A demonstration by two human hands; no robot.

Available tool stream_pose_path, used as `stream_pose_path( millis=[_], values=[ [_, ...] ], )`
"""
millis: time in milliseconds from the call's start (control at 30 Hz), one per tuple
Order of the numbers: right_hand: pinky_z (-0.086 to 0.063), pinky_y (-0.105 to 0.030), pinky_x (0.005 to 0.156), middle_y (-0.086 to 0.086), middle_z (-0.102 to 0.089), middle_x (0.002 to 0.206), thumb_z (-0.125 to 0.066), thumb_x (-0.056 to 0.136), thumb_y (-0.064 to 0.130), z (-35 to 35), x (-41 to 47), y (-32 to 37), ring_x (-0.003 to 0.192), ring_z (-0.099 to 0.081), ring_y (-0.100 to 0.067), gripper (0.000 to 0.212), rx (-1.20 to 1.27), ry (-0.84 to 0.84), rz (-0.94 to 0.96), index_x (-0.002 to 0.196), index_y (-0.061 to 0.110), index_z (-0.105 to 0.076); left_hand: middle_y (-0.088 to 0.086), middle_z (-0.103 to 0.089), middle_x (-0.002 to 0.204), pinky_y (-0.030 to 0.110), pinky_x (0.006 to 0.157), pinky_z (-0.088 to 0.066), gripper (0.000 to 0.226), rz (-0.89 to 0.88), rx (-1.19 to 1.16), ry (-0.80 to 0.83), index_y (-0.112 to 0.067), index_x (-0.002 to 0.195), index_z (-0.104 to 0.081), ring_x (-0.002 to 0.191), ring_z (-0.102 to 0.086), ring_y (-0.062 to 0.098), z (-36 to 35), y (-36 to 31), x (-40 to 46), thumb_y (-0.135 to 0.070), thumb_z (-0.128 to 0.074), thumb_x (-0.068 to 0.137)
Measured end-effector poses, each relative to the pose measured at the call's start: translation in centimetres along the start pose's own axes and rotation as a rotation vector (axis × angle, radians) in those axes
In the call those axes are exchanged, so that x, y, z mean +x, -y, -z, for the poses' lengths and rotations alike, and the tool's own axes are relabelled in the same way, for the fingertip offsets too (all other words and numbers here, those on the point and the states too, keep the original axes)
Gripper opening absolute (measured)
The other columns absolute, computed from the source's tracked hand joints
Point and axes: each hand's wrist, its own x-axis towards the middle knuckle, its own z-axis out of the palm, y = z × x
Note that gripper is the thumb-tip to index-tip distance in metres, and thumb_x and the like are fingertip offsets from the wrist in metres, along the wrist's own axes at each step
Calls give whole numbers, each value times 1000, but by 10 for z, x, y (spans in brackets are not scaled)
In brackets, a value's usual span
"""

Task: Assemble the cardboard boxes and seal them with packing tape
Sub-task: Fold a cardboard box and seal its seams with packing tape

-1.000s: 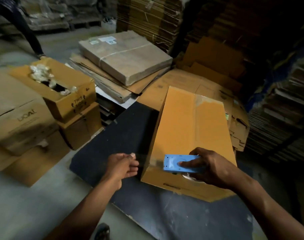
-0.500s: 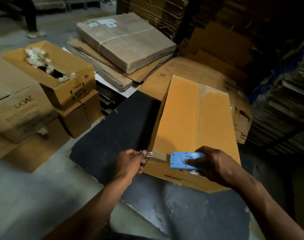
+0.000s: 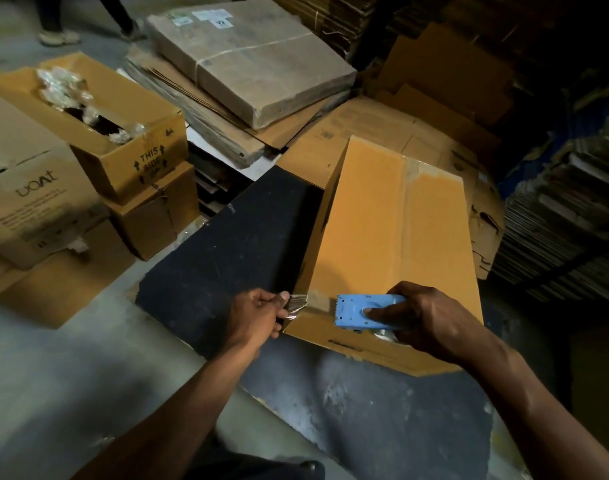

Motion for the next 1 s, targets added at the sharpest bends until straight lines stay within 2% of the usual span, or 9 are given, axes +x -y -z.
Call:
stream_pose_path(
  millis=[133, 267, 467, 700, 833, 900, 1000],
  values=[
    [-56, -27, 79, 13, -50, 130, -72, 93, 34, 1, 5, 4, 102, -58, -10, 61, -20, 32, -21, 141, 62, -46, 9, -76, 71, 25, 44, -44, 23, 113, -50, 71, -2, 93, -70, 44, -53, 11, -5, 9, 8, -25, -76, 95],
    [-55, -26, 75, 14, -52, 126, -73, 92, 35, 2, 8, 4, 99, -58, -7, 60, 5, 26, -11, 139, 63, -47, 7, -74, 73, 23, 44, -39, 26, 265, -91, 196, -2, 99, -71, 47, -52, 11, -10, 15, 14, -28, -75, 95],
    [-54, -24, 73, 14, -51, 126, -71, 94, 34, 6, 12, 11, 95, -59, -8, 60, -63, 78, -16, 142, 61, -46, -1, -72, 67, 21, 43, -32, 25, 415, -40, 356, -9, 89, -70, 49, -50, 8, -8, 14, 31, -33, -77, 94],
    [-53, -21, 74, 15, -49, 129, -68, 96, 36, 11, 16, 15, 99, -59, -9, 55, -105, 119, -15, 143, 56, -49, -3, -78, 94, 21, 49, -31, 31, 578, 43, 508, -13, 98, -77, 59, -53, 9, 1, 12, 41, -41, -79, 87],
    [-58, -28, 76, 17, -50, 129, -71, 93, 34, 7, 19, 10, 99, -61, -10, 56, -82, 117, -15, 141, 57, -51, -10, -77, 87, 22, 49, -29, 20, 692, -10, 548, -17, 93, -77, 60, -56, 9, 3, 14, 45, -36, -78, 87],
    [-58, -28, 75, 18, -50, 128, -72, 93, 33, 7, 19, 10, 99, -61, -9, 56, -75, 116, -14, 140, 56, -53, -10, -73, 79, 22, 50, -29, 24, 709, 21, 591, -19, 85, -74, 59, -60, 10, 5, 15, 46, -42, -80, 81],
    [-57, -27, 74, 17, -52, 126, -72, 93, 31, 9, 21, 11, 97, -61, -8, 54, -69, 104, -6, 138, 55, -55, -8, -75, 87, 24, 55, -32, 38, 727, 70, 629, -21, 81, -72, 70, -67, 14, 9, 19, 45, -58, -81, 77]
  ],
)
